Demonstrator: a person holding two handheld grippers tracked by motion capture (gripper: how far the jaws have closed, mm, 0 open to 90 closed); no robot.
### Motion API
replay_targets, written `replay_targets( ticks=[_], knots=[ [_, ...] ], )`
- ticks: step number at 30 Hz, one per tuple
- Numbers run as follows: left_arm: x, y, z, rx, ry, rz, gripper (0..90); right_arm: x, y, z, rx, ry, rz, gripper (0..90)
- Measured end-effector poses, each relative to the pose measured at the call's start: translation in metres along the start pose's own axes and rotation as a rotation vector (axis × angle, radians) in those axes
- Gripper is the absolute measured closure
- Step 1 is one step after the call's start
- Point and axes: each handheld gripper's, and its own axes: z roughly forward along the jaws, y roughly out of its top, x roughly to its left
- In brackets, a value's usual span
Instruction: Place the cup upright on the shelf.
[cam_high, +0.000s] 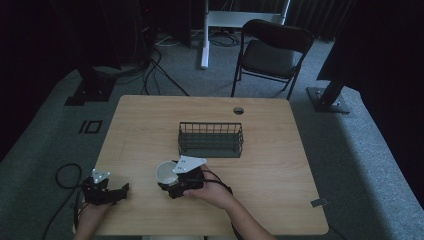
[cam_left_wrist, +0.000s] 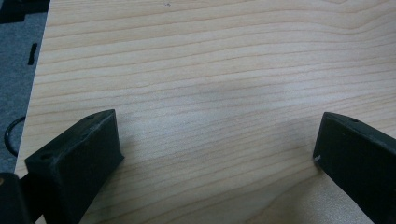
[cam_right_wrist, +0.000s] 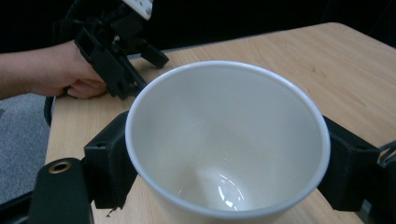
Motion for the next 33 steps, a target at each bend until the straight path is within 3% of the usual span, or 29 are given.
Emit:
replay_targets(
  ticks=[10,20,25,33],
  knots=[
    [0.000,0.000,0.000,-0.001,0.000,-0.002,1.0,-0.007,0.023,-0.008,-0.063,0.008,0.011,19.5],
    [0.000,0.000,0.000,-0.001,0.000,0.000,1.0,-0.015,0.047,-0.016,-0.088,-0.005,-0.020,19.5],
    [0.000,0.000,0.000,-0.001,0.000,0.000,1.0,-0.022,0.063,-0.023,-0.106,-0.033,-0.035,19.5],
    [0.000,0.000,0.000,-0.001,0.000,0.000,1.0,-0.038,0.077,-0.035,-0.151,-0.081,0.002,19.5]
  ],
)
